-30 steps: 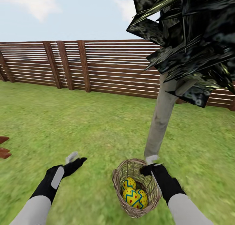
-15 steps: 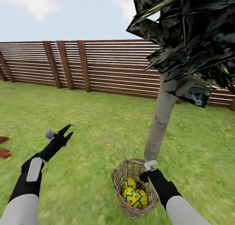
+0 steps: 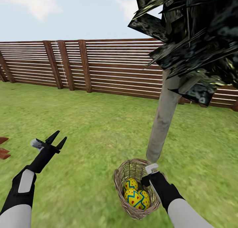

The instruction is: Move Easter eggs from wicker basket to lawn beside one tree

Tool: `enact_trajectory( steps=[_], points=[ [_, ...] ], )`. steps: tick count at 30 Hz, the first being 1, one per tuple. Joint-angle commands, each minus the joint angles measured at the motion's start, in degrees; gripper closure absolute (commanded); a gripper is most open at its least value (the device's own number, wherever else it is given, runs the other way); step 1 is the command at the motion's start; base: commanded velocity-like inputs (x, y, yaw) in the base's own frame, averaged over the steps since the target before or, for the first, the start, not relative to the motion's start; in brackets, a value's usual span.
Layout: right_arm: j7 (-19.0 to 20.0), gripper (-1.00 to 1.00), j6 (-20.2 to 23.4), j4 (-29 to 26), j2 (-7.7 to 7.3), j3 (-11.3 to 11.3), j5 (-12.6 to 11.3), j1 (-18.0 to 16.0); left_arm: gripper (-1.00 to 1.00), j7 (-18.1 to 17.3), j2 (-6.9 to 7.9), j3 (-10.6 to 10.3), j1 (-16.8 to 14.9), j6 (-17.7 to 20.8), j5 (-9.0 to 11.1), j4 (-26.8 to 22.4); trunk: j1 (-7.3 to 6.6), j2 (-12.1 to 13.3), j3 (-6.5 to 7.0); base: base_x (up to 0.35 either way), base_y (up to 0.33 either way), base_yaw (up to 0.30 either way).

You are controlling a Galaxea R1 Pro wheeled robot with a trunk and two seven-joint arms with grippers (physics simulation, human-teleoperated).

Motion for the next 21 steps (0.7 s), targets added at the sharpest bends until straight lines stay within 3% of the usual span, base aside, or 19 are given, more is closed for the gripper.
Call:
enact_trajectory(
  steps=[1,5,10,21],
  points=[
    [1.39,-1.00,0.53,-0.14,-0.08,0.05,0.52,-0.02,-1.00,-0.08,0.00,0.04,-0.03,0.40,0.20,0.27,0.22,-0.44,-0.23,0.000,0.000,0.000],
    [4.60,-1.00,1.15,-0.40,-0.42,-0.11,0.36,-0.02,-1.00,-0.11,0.06,0.14,-0.02,0.65,0.26,1.24,1.10,-2.04,-0.95,0.000,0.000,0.000],
    [8.47,-1.00,2.67,-0.70,-0.48,-0.06,0.34,-0.02,-1.00,-0.10,0.09,0.23,-0.02,3.91,0.28,1.38,2.20,-4.05,-1.85,0.000,0.000,0.000],
    [9.73,-1.00,3.02,-0.67,-0.58,-0.08,0.34,-0.02,-1.00,-0.10,0.18,0.27,-0.02,4.48,0.21,1.39,4.61,-8.46,-3.83,0.000,0.000,0.000]
  ],
)
